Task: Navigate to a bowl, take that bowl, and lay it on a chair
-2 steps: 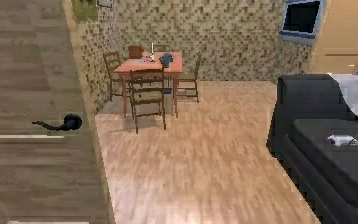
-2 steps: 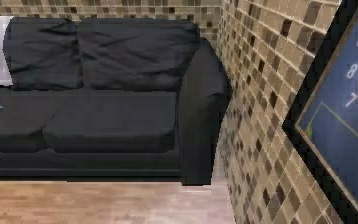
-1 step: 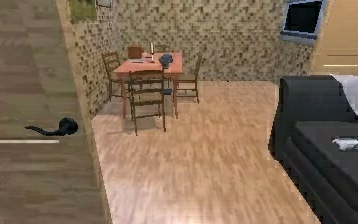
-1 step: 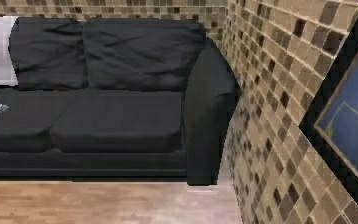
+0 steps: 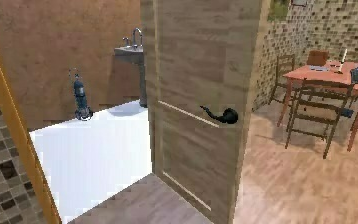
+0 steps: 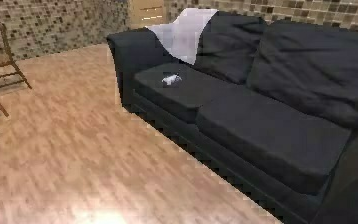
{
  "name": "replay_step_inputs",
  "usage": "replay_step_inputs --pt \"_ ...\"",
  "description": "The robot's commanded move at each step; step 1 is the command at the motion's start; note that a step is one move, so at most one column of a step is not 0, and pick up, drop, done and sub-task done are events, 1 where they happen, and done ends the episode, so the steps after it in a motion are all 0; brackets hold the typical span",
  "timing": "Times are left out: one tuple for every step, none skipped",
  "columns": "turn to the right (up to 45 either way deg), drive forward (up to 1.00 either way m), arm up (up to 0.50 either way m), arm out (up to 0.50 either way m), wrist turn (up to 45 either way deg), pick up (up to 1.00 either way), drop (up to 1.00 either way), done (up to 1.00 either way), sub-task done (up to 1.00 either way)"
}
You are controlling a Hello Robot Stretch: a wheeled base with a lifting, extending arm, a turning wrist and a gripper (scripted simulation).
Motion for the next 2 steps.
replay_step_inputs --pt "-21.0 0.00 0.00 0.00 0.0 0.00 0.00 0.00 0.00" --pt "0.0 1.00 0.00 0.00 0.0 0.00 0.00 0.00 0.00"
